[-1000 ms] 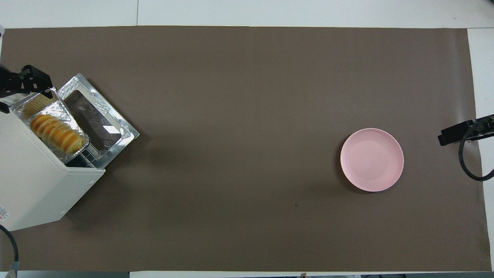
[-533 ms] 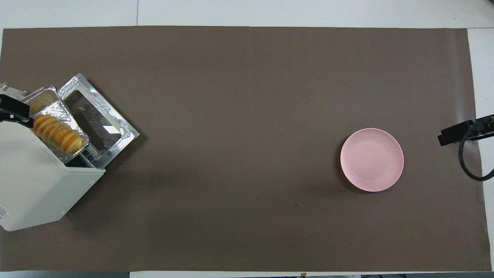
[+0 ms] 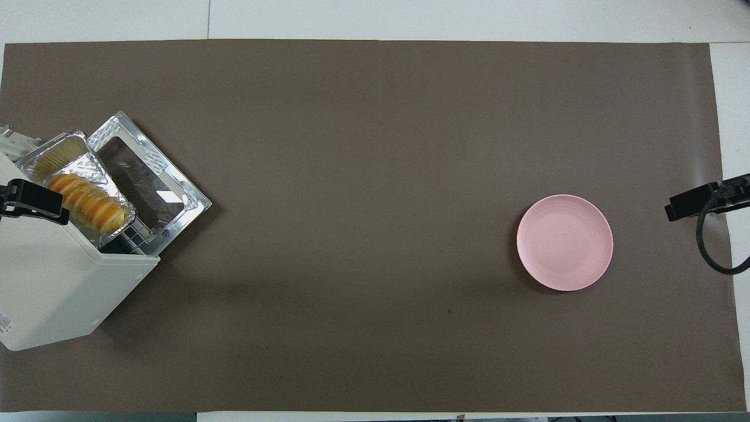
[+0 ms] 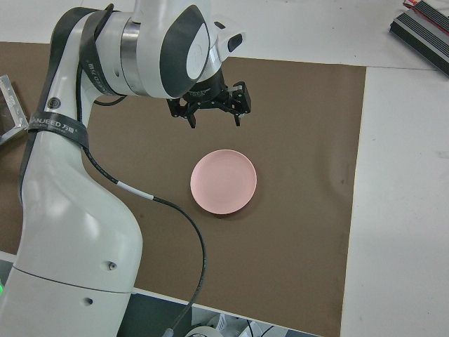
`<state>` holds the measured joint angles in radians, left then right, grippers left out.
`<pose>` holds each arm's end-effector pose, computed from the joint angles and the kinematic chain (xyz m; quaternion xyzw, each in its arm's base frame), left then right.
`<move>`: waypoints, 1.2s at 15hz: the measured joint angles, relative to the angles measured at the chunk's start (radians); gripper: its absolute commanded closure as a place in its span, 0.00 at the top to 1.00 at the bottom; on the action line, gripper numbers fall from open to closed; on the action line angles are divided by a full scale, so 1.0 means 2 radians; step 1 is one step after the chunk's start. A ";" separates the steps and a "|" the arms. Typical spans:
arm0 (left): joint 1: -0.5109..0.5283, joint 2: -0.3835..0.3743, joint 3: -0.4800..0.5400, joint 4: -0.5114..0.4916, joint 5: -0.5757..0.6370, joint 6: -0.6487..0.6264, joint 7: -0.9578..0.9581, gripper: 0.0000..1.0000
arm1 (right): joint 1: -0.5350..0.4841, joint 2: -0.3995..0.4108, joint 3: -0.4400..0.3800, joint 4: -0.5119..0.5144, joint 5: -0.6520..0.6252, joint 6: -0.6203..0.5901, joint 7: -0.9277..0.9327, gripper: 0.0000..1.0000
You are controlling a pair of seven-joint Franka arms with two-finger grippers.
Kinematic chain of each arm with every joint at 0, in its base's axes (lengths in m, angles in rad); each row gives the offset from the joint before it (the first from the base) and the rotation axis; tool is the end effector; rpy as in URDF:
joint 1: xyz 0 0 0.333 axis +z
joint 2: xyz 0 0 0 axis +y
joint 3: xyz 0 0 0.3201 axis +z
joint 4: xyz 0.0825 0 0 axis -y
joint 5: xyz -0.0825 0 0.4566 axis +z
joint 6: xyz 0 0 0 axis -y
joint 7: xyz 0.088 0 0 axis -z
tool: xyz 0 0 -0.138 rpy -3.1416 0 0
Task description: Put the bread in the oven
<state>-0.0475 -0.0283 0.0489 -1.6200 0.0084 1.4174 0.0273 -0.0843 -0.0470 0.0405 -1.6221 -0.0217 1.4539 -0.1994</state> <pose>0.5944 0.0024 0.5771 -0.9961 0.0127 0.0871 0.0022 0.5943 -0.0288 0.5895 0.9951 0.0769 -0.0616 0.0043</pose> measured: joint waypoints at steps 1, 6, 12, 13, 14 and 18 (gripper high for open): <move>0.000 0.000 0.000 0.000 0.000 0.000 0.000 1.00 | 0.000 0.000 0.000 0.000 0.000 0.000 0.000 1.00; 0.000 0.000 -0.001 -0.002 0.000 0.018 0.000 1.00 | 0.000 0.000 0.000 0.000 0.000 0.000 0.000 1.00; -0.030 0.001 -0.007 -0.003 0.000 0.022 -0.005 1.00 | 0.000 0.000 0.000 0.000 0.000 0.000 0.000 1.00; -0.033 0.001 -0.007 -0.003 0.000 0.022 -0.007 1.00 | 0.000 0.000 0.000 0.000 0.000 0.000 0.000 1.00; -0.036 0.001 -0.007 -0.003 0.000 0.022 -0.012 1.00 | 0.000 0.000 0.000 0.000 0.000 0.000 0.000 1.00; -0.043 0.001 -0.007 -0.003 0.000 0.023 -0.020 1.00 | 0.000 0.000 0.000 0.000 0.000 0.000 0.000 1.00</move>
<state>-0.1343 -0.0265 0.0344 -1.6265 0.0083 1.4631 -0.0120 -0.0843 -0.0470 0.0405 -1.6222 -0.0217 1.4539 -0.1994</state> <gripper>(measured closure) 0.000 0.000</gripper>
